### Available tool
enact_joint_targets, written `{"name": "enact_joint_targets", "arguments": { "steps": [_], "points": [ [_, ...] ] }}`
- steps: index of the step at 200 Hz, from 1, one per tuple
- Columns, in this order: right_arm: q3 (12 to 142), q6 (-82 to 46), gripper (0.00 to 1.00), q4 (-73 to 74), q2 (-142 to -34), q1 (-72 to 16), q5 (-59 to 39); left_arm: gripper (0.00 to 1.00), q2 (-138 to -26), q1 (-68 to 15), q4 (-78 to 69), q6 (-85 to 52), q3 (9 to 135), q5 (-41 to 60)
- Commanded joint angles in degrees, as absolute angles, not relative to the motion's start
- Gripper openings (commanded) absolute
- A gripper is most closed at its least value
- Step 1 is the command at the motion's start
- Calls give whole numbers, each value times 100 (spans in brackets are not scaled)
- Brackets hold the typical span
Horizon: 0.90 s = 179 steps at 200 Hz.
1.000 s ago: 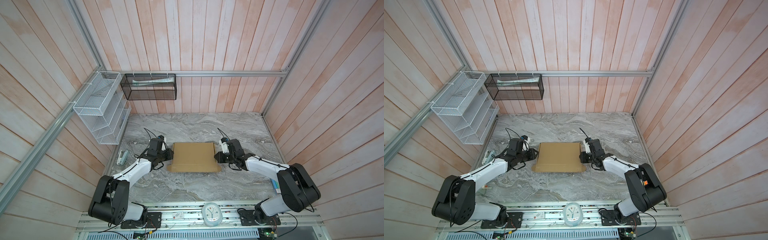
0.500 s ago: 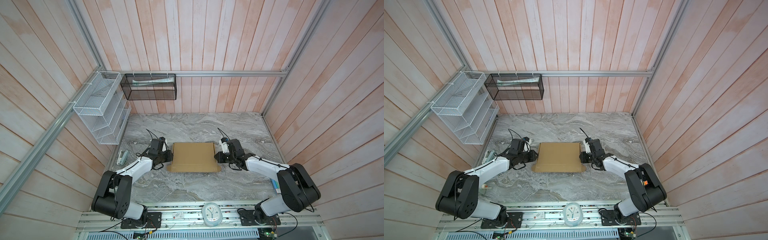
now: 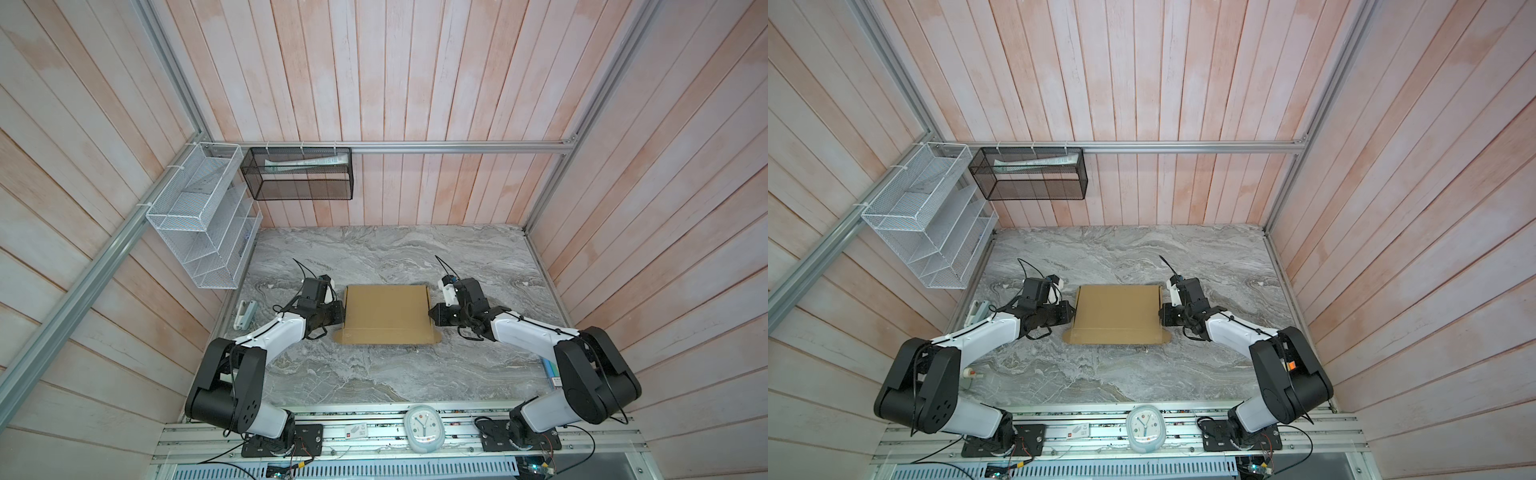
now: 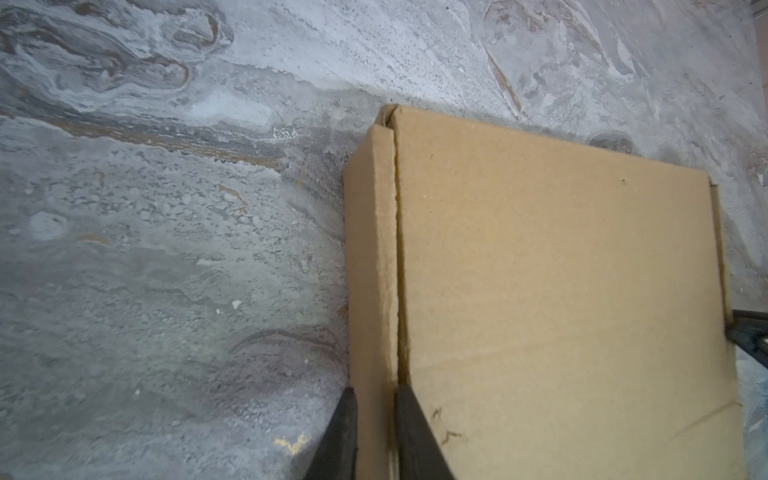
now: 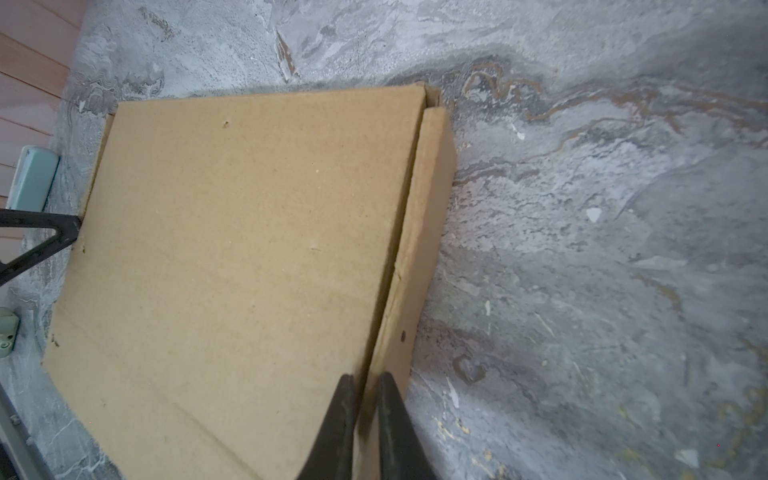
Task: Fold the paper box
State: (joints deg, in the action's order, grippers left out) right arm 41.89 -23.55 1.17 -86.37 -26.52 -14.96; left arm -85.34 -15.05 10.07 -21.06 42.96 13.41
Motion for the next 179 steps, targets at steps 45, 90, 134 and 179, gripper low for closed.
{"name": "enact_joint_targets", "arguments": {
  "steps": [45,90,134,179],
  "points": [
    [4122,-2298,14,248,-8619,-2528,-1806,21,-8763,-1485,1037,-1936,4403,1228],
    [4123,-2339,19,375,-8535,-2374,-2057,15,-8765,-1484,1011,-1947,4386,1217],
    [4080,-2412,32,462,-8319,-2149,-2333,9,-8719,-1446,825,-2034,4328,1344],
    [3663,-2700,45,933,-7934,-1768,-2761,3,-8675,-1347,534,-2146,4202,1573]
  ]
}}
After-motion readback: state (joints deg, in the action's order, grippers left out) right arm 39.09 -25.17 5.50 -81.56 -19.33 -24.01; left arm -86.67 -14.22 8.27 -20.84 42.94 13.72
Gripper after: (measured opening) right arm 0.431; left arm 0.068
